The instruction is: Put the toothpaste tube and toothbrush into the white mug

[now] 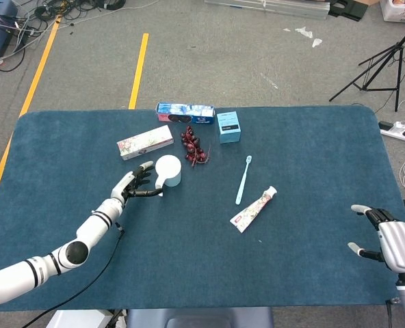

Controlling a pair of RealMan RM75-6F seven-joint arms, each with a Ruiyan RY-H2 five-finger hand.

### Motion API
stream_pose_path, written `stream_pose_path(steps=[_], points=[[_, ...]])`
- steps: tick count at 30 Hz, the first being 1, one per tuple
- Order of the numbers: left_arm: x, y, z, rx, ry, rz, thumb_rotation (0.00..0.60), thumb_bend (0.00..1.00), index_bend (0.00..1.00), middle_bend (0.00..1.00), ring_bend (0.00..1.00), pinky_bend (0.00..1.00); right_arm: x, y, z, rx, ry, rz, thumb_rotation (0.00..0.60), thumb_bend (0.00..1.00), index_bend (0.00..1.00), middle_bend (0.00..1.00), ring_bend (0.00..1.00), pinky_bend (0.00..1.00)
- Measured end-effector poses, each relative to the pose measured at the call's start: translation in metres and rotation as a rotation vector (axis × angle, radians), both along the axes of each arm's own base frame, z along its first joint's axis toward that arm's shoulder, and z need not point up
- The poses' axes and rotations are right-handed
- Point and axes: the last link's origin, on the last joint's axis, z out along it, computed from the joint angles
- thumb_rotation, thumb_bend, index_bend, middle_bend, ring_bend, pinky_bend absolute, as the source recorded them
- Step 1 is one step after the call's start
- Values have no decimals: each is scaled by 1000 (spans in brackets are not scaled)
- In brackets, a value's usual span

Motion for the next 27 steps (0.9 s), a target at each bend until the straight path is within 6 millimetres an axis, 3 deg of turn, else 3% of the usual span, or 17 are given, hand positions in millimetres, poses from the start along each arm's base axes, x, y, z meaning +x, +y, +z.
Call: stream_pose_path(steps=[27], points=[[7,-6,-8,-61,-29,-3,600,13,58,98,88,94,0,0,-1,7,1,1,600,0,315,405,350,607]])
